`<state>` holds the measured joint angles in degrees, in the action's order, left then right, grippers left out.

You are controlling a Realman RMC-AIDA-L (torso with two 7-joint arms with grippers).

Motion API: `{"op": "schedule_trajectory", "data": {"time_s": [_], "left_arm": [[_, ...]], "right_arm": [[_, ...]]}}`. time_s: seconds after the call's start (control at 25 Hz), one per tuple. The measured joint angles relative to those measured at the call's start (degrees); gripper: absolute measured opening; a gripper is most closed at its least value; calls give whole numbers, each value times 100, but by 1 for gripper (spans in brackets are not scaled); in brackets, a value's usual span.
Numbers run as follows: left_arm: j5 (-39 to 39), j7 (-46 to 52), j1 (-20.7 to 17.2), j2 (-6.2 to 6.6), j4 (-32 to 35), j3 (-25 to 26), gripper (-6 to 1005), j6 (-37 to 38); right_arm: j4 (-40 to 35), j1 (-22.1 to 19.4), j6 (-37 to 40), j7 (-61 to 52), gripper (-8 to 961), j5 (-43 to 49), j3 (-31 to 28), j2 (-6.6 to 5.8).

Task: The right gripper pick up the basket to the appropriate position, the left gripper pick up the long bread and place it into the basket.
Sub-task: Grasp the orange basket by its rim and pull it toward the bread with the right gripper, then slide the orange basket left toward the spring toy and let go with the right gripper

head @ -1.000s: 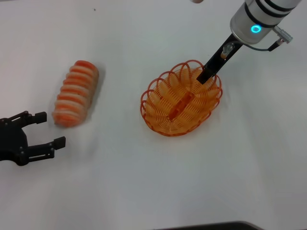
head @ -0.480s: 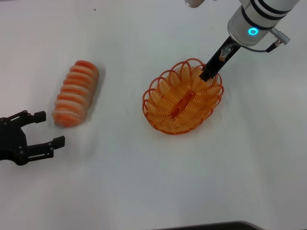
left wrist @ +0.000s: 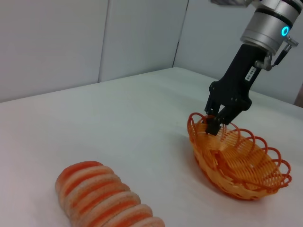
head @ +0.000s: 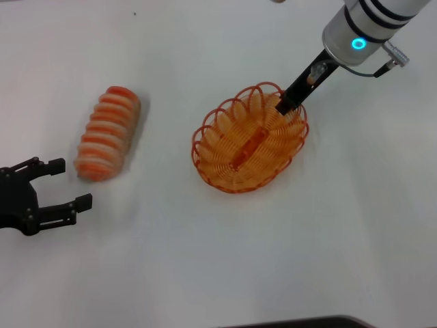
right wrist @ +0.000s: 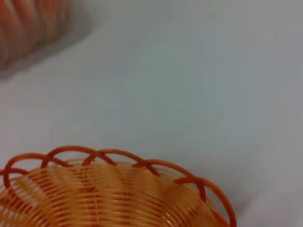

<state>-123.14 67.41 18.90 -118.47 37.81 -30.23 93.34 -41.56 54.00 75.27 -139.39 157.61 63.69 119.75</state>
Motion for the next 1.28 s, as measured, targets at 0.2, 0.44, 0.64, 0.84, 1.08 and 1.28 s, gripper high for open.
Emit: {"op": "schedule_trajectory", "data": {"time_s": [0.2,0.44,0.64,0.84,1.08,1.28], "left_arm": [[0,0,0,7,17,0,908,18],[0,0,0,8,24,0,908,16],[0,0,0,9,26,0,908,31],[0,2,5,19,59,0,908,40],[0,15,4,0,150,-1,908,64],[0,-1,19,-8,150,0,908,62]], "right_arm": [[-7,-30,188,15,154,-79,-453,-28],[-10,-156,462,25,120,-309,-1183,-89],[-13,-384,728,-52,91,-908,-1669,-285],[39,-600,919,-213,86,-1297,-2129,-449],[96,-836,910,-746,87,-1367,-2264,-452],[174,-912,905,-1192,81,-1376,-2312,-398]]}}
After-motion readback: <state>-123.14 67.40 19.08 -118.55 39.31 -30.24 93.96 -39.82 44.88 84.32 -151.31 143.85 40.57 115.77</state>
